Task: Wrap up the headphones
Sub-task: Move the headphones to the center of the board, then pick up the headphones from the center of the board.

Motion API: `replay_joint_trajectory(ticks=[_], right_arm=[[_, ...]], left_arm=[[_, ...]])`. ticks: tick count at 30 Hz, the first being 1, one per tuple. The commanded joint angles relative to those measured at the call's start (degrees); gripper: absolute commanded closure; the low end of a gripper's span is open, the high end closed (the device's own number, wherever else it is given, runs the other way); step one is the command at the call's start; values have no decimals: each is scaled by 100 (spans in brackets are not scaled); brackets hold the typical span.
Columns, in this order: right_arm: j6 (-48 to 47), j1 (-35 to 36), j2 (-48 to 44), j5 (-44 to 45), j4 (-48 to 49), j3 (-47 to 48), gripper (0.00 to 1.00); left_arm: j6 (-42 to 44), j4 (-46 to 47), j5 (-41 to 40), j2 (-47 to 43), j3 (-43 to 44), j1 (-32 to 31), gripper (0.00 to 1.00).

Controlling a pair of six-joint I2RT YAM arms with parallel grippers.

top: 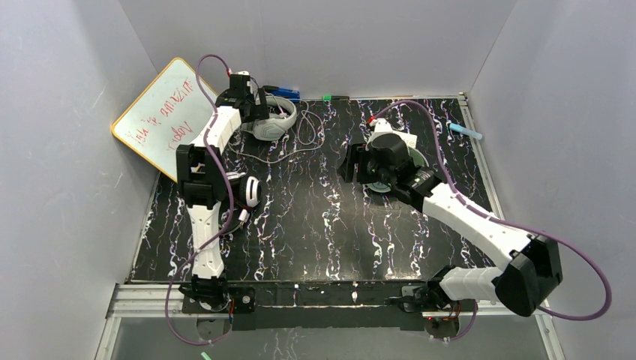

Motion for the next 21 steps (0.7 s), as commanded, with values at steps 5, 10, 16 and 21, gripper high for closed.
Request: replay_joint_trajectory(ticks=[5,10,16,21], right_arm=[[-361,-11,-535,-173,47,-77,20],[-350,-21,-517,-144,29,-38,21],[-255,-18,-565,-305,18,4,22],[-203,-19,-670,-340,-137,64,22]], left_arm=[[265,-213,47,1025,1191,35,2],[128,-383,506,1160,1307,19,43],[154,-348,989,259,707,-63,73],[-174,-214,1229,-1219,-278,-263,78]])
